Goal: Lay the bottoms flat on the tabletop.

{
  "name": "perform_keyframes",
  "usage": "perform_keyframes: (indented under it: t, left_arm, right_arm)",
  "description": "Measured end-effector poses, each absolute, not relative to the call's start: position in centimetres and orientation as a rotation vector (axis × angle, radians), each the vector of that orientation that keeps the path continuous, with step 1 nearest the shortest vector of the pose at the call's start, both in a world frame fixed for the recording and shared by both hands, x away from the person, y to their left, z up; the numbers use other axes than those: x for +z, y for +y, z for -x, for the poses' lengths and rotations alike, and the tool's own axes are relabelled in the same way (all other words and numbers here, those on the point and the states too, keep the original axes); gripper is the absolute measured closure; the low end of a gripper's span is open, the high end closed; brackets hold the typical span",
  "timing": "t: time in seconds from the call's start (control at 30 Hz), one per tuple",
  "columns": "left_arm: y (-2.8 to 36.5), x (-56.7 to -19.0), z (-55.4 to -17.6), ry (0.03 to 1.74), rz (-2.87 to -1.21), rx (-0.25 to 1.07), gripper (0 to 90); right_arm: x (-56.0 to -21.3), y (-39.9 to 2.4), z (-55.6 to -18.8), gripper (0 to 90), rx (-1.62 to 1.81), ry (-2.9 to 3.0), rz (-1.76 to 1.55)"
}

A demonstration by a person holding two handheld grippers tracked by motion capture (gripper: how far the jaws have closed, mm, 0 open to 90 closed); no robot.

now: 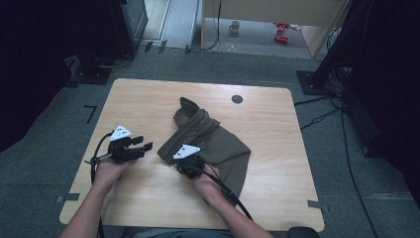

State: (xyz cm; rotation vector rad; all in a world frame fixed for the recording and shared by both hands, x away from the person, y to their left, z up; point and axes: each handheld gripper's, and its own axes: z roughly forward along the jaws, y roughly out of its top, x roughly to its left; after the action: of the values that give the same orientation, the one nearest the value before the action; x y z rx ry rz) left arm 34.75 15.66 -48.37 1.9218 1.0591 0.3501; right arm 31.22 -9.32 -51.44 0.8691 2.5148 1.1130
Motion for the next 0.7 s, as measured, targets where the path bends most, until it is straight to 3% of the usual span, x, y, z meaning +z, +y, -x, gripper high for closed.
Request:
perform_keyframes:
  t: [0.2,0.33,0.7]
  left_arm:
    - [15.3,-48.4,-34.8,1.067,-1.910,0.343,48.5]
    - [14.1,-48.2,-34.8,1.063,-1.915,0.338,50.3]
    - [9.2,-47.9,-35.7,0.953,-1.977,0.273,56.9]
  right_arm:
    - [-47.6,-11.2,-31.3,88.8,1.232,2.456,-0.875]
    - [-45.1,-14.6,-32.2,88.8,1.326,2.360,-0.959]
    - [-42.4,-23.6,-34.2,88.9,1.292,2.186,-1.126]
